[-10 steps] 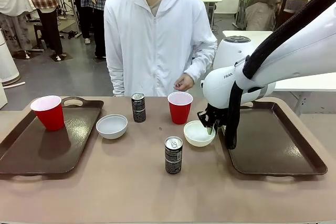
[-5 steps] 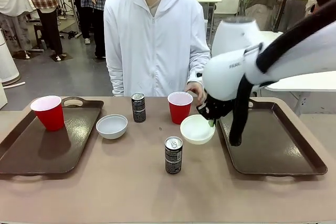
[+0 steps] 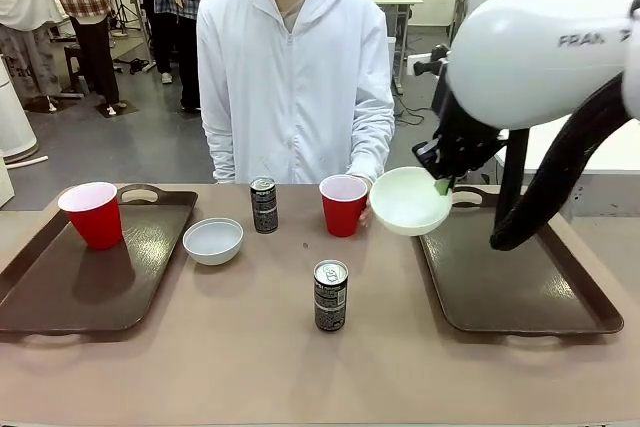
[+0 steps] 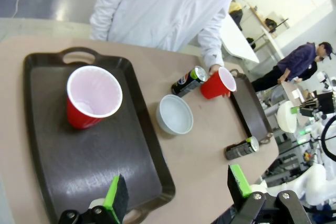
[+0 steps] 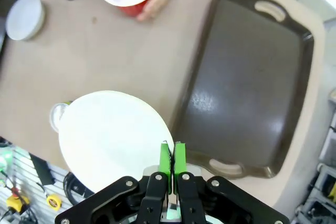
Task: Prepare tableware on both trays.
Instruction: Pick up a Picnic Bowl from the table and place it on a Handle tray.
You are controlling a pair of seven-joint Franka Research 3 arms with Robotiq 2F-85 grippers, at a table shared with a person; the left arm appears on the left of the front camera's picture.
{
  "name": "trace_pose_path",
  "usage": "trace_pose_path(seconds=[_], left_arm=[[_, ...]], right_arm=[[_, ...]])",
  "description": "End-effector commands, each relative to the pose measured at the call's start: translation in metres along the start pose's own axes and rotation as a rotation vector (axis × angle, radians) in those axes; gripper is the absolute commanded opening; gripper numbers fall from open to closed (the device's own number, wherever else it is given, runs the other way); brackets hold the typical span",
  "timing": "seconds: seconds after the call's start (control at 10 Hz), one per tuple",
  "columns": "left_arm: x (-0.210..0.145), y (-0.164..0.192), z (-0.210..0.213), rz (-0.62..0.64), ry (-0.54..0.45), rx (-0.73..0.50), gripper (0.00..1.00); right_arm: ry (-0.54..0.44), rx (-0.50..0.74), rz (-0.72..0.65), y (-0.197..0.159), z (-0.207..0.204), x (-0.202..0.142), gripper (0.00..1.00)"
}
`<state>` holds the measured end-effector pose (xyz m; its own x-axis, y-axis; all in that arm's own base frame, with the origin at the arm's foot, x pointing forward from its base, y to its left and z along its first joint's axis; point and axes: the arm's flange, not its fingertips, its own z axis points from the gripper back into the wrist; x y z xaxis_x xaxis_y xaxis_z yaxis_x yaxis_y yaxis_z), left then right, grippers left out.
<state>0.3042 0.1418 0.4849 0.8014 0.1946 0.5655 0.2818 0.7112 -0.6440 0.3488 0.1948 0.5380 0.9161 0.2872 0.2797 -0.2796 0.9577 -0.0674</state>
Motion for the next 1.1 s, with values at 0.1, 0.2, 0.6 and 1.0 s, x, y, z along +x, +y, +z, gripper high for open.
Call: trace_pose_path(seconds=[0.1,0.2,0.6,1.0], left_arm=[[-0.001,0.002,0.001,-0.008,-0.007,-0.01,1.0],[-0.001,0.002,0.001,-0.008,-0.007,-0.01,1.0],[-0.001,0.002,0.001,-0.008,-0.007,-0.01,1.0],[-0.001,0.002,0.001,-0.008,-0.007,-0.01,1.0]], right_arm=[[0.079,0.014,0.028,-0.06,-0.03,0.012,0.0],[0.108,0.046,0.042,-0.089,-0.031,0.014,0.0],[0.087,-0.033,-0.143,-0.173,-0.047,0.031,0.0],[0.11,0.057,-0.012,-0.158,-0.043,0.01,0.0]])
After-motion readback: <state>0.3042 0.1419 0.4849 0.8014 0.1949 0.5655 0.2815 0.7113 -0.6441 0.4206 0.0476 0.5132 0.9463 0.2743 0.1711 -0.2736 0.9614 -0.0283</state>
